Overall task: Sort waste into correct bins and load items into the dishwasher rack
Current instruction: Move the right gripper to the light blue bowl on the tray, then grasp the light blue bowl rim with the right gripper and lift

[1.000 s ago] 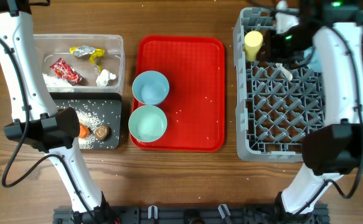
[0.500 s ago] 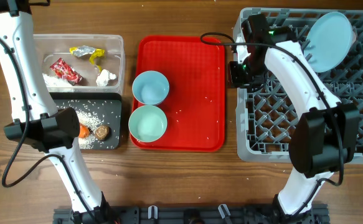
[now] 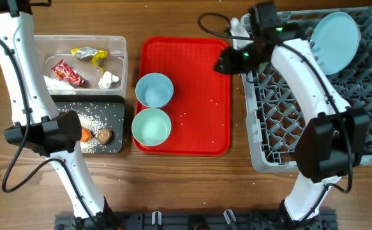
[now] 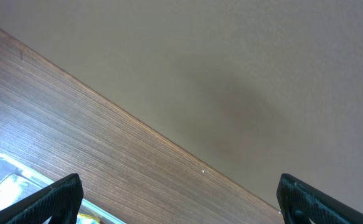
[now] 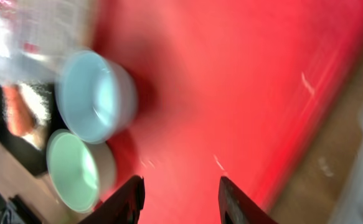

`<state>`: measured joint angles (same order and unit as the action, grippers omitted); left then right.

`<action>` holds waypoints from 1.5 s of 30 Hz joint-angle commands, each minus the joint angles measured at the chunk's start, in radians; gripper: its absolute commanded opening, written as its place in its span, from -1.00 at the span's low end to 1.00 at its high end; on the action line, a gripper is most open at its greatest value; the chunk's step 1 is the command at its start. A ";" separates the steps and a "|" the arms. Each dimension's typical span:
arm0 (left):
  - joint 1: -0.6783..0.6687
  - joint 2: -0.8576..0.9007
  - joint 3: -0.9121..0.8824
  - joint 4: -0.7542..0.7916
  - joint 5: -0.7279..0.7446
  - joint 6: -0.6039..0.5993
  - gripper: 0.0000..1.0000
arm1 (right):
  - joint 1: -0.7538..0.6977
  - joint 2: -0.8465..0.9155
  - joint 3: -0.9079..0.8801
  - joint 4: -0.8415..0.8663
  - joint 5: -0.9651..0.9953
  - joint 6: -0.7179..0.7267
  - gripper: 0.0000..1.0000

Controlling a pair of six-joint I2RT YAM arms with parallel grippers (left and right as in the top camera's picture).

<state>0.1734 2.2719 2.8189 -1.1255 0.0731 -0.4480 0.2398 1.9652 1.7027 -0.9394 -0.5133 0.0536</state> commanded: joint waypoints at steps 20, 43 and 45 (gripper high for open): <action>0.008 0.006 -0.005 0.002 0.005 -0.006 1.00 | 0.366 0.227 0.004 0.322 0.341 0.159 0.02; 0.008 0.006 -0.005 0.002 0.005 -0.005 1.00 | 0.386 0.263 -0.010 0.298 0.320 0.291 -0.79; 0.008 0.006 -0.005 0.002 0.005 -0.005 1.00 | 0.386 0.263 -0.010 0.298 0.320 0.291 -0.90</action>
<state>0.1734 2.2719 2.8189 -1.1255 0.0731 -0.4480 0.6186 2.2112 1.7058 -0.6456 -0.1825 0.3347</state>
